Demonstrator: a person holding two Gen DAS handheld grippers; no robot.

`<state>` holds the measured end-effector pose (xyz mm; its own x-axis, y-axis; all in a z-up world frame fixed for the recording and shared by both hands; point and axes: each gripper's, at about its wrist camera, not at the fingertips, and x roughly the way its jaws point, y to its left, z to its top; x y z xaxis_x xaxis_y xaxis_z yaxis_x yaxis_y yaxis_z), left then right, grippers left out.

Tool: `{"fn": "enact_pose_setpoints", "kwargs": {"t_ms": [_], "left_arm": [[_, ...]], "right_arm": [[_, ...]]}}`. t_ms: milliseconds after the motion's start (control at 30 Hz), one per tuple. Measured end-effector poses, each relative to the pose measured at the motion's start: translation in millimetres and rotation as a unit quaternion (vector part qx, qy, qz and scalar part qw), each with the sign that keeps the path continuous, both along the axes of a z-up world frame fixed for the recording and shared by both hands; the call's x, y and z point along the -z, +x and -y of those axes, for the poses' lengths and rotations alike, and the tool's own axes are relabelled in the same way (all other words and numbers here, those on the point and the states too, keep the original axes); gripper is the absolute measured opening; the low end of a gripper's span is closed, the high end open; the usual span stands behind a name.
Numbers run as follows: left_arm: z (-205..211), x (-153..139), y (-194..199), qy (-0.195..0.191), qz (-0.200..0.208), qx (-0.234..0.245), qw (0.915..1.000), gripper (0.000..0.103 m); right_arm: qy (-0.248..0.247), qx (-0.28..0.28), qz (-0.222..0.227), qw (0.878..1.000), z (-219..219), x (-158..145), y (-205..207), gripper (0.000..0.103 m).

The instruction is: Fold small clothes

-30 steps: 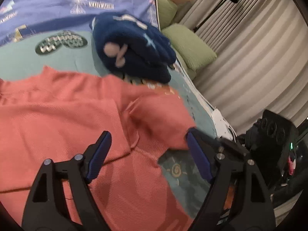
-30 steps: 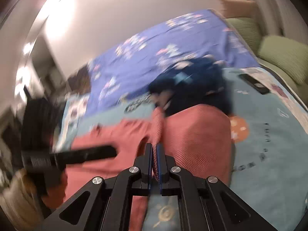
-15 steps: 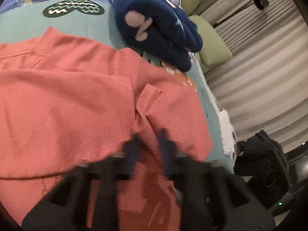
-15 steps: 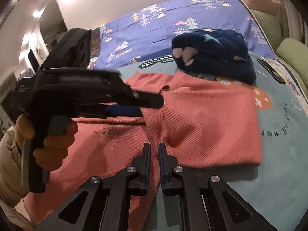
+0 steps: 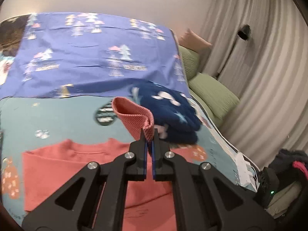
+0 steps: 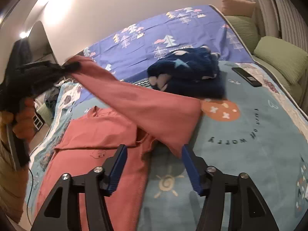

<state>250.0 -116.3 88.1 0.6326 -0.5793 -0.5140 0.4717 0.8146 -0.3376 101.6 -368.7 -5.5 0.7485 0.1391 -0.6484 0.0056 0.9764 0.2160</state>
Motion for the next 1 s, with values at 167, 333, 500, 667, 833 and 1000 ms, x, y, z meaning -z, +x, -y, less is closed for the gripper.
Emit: {"fn": "enact_pose_setpoints", "kwargs": {"t_ms": [167,333,500,667,833,1000], "left_arm": [[-44.9,33.8,6.8,0.015,-0.038,-0.033,0.9986,0.004],[-77.4,68.1,13.5,0.009,-0.074,-0.069,0.9948,0.004],[-94.8,58.8,8.9,-0.02,-0.051,-0.085,0.9949,0.004],[-128.6,45.3,-10.9,-0.028,0.008,-0.125,0.9918,0.004],[-157.3,82.0,-19.1,0.002,-0.011,-0.14,0.9901,0.004],[-172.1,128.6,-15.1,0.024,-0.072,-0.147,0.9863,0.012]], "right_arm": [[-0.032,-0.01,-0.03,0.999,-24.3,12.8,15.5,0.063],[-0.059,-0.014,-0.059,0.996,-36.2,25.3,24.1,0.063],[-0.078,-0.007,-0.079,0.994,-45.6,35.6,41.6,0.063],[-0.097,0.066,-0.088,0.989,-32.9,40.1,47.9,0.063],[-0.061,0.036,-0.1,0.992,-22.3,44.2,38.3,0.063],[-0.078,0.021,-0.105,0.991,-30.8,44.2,36.1,0.063]]}}
